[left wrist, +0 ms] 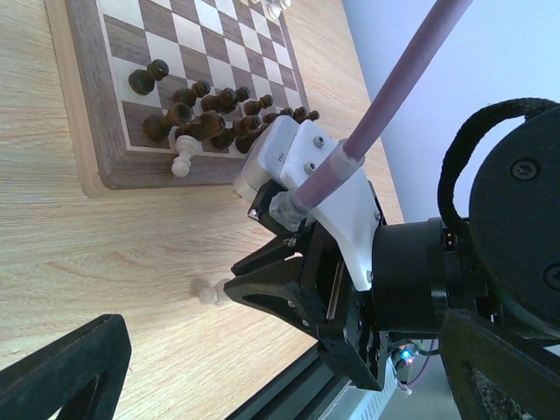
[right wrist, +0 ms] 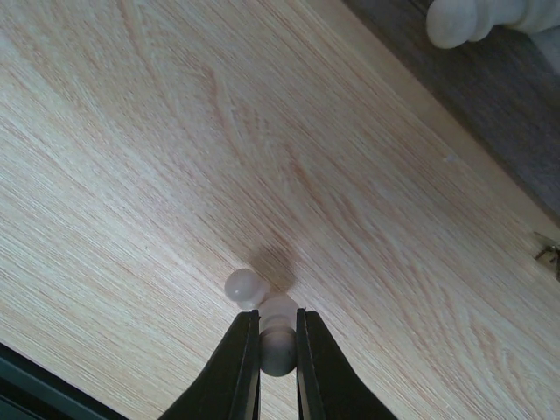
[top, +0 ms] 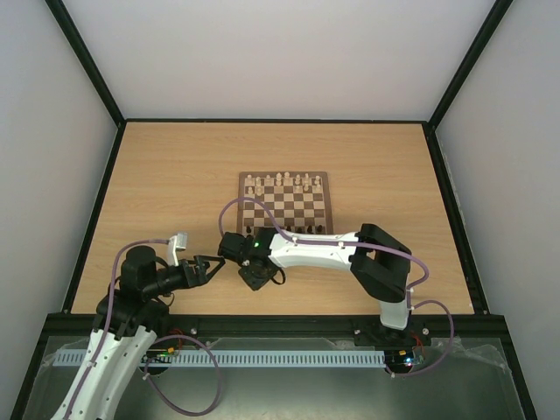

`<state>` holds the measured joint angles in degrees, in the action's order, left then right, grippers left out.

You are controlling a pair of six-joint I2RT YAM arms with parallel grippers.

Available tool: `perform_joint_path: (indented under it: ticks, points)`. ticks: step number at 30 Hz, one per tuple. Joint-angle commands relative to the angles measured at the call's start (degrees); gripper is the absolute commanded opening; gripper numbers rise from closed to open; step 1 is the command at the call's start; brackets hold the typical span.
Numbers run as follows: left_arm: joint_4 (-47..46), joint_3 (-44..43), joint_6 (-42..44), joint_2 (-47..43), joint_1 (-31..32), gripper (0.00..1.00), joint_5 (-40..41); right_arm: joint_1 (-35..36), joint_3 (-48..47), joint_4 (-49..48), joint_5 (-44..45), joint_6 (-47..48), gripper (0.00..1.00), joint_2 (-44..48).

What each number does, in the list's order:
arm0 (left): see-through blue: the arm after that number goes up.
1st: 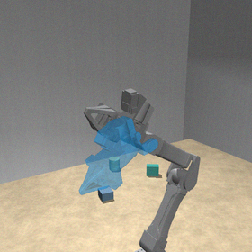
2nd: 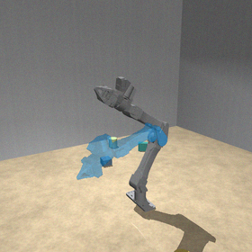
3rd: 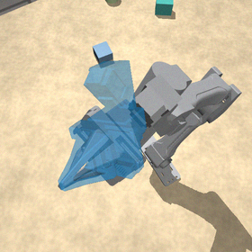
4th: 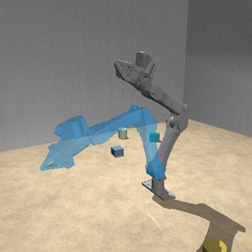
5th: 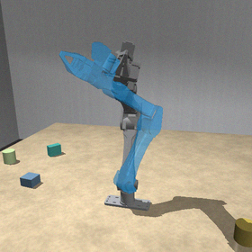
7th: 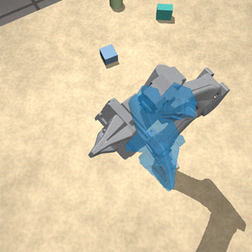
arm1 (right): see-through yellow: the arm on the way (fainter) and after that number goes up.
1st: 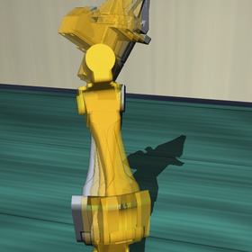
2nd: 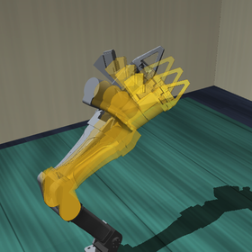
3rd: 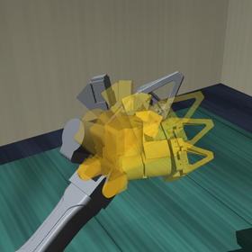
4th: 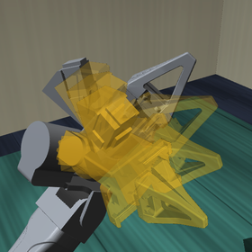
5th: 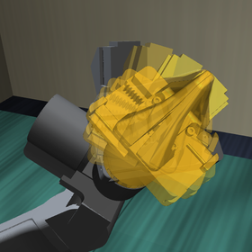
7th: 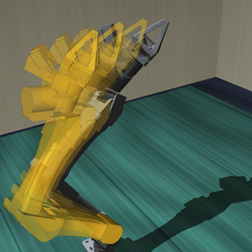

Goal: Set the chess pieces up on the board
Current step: Pick up the chess piece at the center of the board.

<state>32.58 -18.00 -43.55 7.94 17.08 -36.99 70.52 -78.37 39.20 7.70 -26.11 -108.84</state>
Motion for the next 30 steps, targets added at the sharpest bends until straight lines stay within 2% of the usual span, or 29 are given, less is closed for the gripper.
perform_joint_path:
  ticks: [1,12,21,26,30]
  points:
    - [0.79,-1.60,0.75,-0.60,0.07,0.99,-0.30,0.32,-1.47,5.08,1.43,-0.25,0.05,-0.42]
    - [-0.55,0.57,0.19,-0.94,0.06,1.00,-1.34,0.32,0.98,2.94,3.41,-1.94,0.05,7.10]
    - [-10.49,6.71,-0.92,2.12,0.17,0.99,-14.51,0.09,10.24,-5.46,1.71,-4.01,0.05,25.24]
    - [-13.51,6.39,0.30,4.39,0.36,0.98,-15.49,-0.83,14.42,-9.28,-2.29,-4.19,0.06,31.75]
    - [-13.70,5.21,0.78,5.10,1.32,0.95,-13.57,-1.88,15.54,-9.55,-2.09,-4.85,0.06,33.42]
